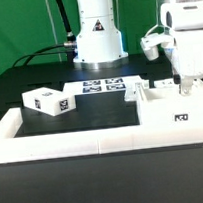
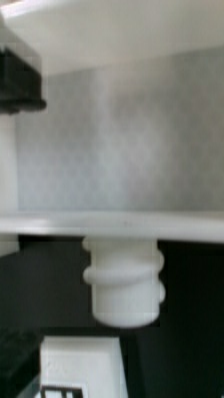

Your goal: Assemble cabinet

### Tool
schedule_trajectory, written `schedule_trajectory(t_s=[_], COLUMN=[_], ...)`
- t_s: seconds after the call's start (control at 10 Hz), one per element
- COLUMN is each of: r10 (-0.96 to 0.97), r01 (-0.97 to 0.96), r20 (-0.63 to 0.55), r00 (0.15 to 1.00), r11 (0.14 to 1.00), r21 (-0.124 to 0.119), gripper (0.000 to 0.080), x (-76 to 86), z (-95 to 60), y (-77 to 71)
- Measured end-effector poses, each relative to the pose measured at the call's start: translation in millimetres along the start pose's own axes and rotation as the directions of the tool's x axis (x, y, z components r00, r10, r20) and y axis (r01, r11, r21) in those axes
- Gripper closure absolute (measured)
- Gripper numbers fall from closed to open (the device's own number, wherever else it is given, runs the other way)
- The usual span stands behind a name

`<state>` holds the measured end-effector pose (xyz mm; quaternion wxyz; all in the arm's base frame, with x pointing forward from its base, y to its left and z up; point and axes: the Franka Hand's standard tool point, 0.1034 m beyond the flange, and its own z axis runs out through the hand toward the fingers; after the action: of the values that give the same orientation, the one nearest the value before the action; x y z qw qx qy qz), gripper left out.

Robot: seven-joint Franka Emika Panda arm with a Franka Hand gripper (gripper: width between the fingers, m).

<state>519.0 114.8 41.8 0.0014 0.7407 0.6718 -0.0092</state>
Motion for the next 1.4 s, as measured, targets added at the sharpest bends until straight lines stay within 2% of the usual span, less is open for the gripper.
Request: schedule_trajectory(t_s=[0.1,0.2,0.3,0.5,0.7,1.1,1.4], r10=[-0.002,-0.005,-0.011,-0.018,-0.022,-0.035,-0.170], r01=[0.002,0.005,0.011,0.018,0.022,0.035,0.169], r20=[0.002,0.005,0.008,0.018,0.013,0.013,0.006], r00=[1.000,1.000,1.000,1.000,1.000,0.999,0.985], r11=[1.000,1.000,1.000,1.000,1.000,0.999,0.985], r21=[-0.005,-0.009,-0.009,0.007,0.013,0.013,0.037], gripper=[0.0067,0.0067,0.0014,0.0004,0.0002,0.0002,0.0002], x=[-1.3,-2.4,-4.1,-10.7,-14.7,-14.5,-10.8], z=[-6.3,-13.2,-18.7,-19.7,-12.3,-11.9,-2.9], y=[-3.3,-8.5,-18.8,-44.7,-64.9,-64.3,-84.7])
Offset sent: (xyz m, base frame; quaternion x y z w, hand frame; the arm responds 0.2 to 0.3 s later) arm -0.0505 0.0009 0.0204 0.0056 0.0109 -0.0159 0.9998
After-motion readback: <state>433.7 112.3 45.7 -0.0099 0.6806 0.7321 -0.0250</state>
